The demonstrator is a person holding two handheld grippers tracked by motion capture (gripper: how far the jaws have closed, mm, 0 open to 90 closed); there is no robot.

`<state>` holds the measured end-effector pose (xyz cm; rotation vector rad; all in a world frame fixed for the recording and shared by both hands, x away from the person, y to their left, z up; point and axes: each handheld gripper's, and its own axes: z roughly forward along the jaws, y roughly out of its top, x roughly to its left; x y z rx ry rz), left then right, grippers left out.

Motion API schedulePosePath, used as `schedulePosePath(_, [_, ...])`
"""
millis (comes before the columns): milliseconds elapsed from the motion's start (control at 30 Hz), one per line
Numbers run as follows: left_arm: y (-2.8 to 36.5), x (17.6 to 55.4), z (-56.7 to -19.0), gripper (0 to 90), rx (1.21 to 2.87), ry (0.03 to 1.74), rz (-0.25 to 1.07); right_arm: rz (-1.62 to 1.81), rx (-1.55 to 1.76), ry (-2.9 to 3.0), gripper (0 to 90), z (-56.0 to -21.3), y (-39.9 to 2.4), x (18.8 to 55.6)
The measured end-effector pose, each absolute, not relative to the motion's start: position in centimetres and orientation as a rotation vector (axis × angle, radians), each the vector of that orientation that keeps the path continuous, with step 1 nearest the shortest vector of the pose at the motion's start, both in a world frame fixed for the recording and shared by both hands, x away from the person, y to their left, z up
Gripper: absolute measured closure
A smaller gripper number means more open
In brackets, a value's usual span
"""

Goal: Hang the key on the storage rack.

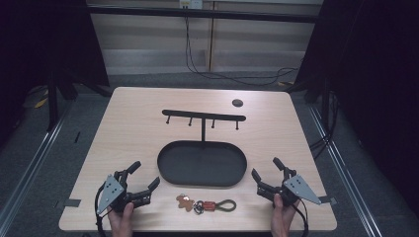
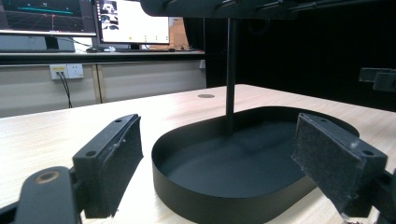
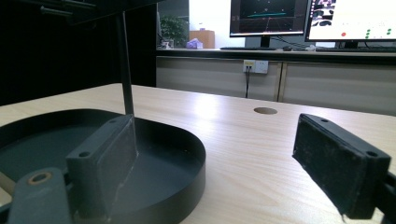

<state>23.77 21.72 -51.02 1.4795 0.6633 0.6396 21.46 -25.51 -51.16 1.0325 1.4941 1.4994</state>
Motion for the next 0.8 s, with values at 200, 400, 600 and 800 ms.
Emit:
schedulePosePath(200, [21.72, 23.77, -51.03, 15.6, 1.478, 0.664, 0.641, 1.469, 1.069, 1.48, 12.3, -51.1, -25.53, 21.63])
schedulePosePath(400, [21.72, 23.77, -51.02, 15.6, 1.479, 0.663, 0.641, 1.443, 1.097, 1.466, 12.5, -51.06, -25.45, 21.66])
schedulePosePath(600, [21.72, 23.78, -51.02, 15.6, 1.478, 0.663, 0.64, 1.44, 1.145, 1.517, 12.4, -50.87, -25.5, 21.86])
schedulePosePath(800, [21.71, 23.78, -51.02, 15.6, 1.478, 0.663, 0.64, 1.473, 1.198, 1.643, 14.2, -50.46, -25.28, 21.94])
